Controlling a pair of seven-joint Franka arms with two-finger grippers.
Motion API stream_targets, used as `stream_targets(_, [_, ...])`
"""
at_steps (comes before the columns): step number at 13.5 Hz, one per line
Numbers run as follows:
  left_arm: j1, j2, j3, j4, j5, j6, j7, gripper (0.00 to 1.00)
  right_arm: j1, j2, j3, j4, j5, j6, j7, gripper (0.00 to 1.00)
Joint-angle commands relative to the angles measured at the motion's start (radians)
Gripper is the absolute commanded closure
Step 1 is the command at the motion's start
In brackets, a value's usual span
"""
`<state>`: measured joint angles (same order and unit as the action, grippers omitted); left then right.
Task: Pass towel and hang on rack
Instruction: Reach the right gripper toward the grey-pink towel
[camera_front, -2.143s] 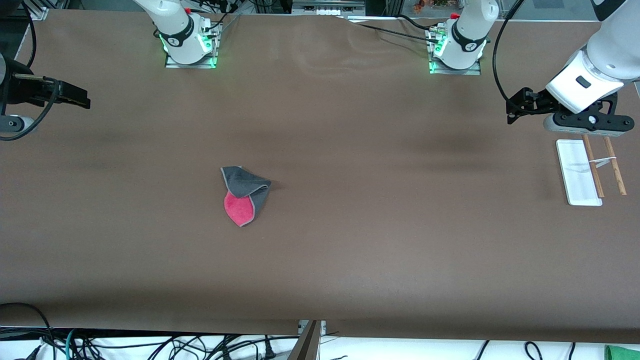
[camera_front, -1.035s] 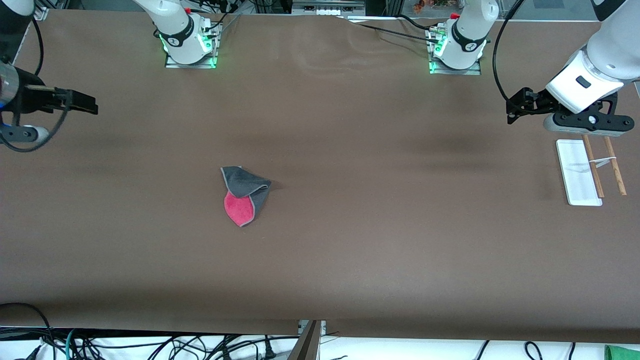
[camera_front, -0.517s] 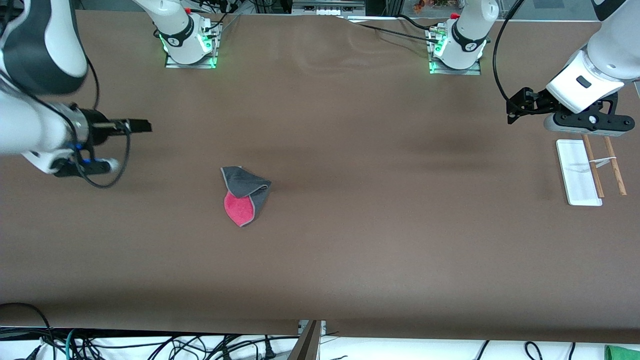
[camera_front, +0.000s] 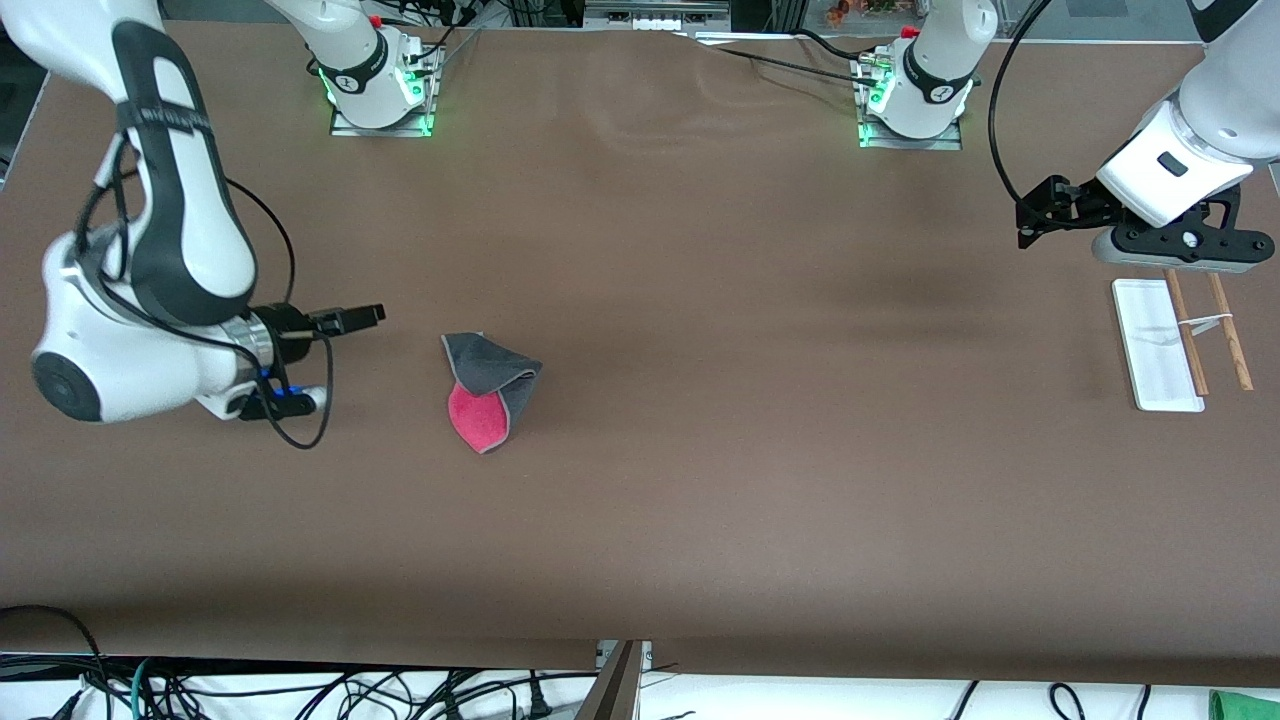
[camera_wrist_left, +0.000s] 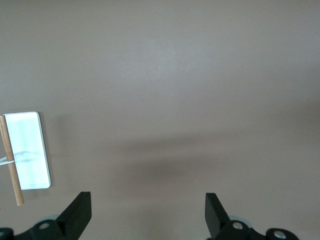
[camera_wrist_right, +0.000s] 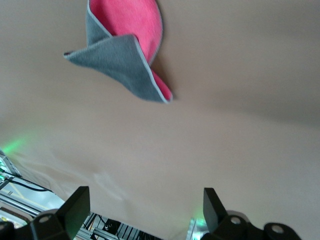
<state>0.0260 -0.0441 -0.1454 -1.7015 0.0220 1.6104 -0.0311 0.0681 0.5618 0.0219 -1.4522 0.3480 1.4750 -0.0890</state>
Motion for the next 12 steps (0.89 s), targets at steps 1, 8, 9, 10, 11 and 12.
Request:
stream_targets(1, [0.005,0.009,-0.006,0.029,-0.004,-0.023,-0.006,0.0,-0.002,0.061,0.004,0.007,0.063,0.065,-0.076,0.0])
stream_targets(8, [0.005,0.01,-0.002,0.029,-0.004,-0.021,-0.003,0.0,-0.007,0.196,0.064,0.006,0.178,0.199,-0.239,0.0])
stream_targets(9, [0.005,0.009,-0.003,0.029,-0.004,-0.021,-0.004,0.0,-0.008,0.21,0.064,0.006,0.198,0.208,-0.268,0.0])
stream_targets(10, [0.005,0.009,-0.008,0.029,-0.004,-0.021,-0.006,0.0,-0.008,0.219,0.064,0.006,0.203,0.226,-0.293,0.0])
stream_targets(11, [0.005,0.01,-0.013,0.029,-0.004,-0.02,-0.006,0.0,-0.007,0.234,0.064,0.006,0.204,0.24,-0.304,0.0])
stream_targets(12, [0.003,0.009,-0.014,0.029,-0.004,-0.02,-0.007,0.0,-0.007,0.246,0.067,0.004,0.215,0.252,-0.305,0.0])
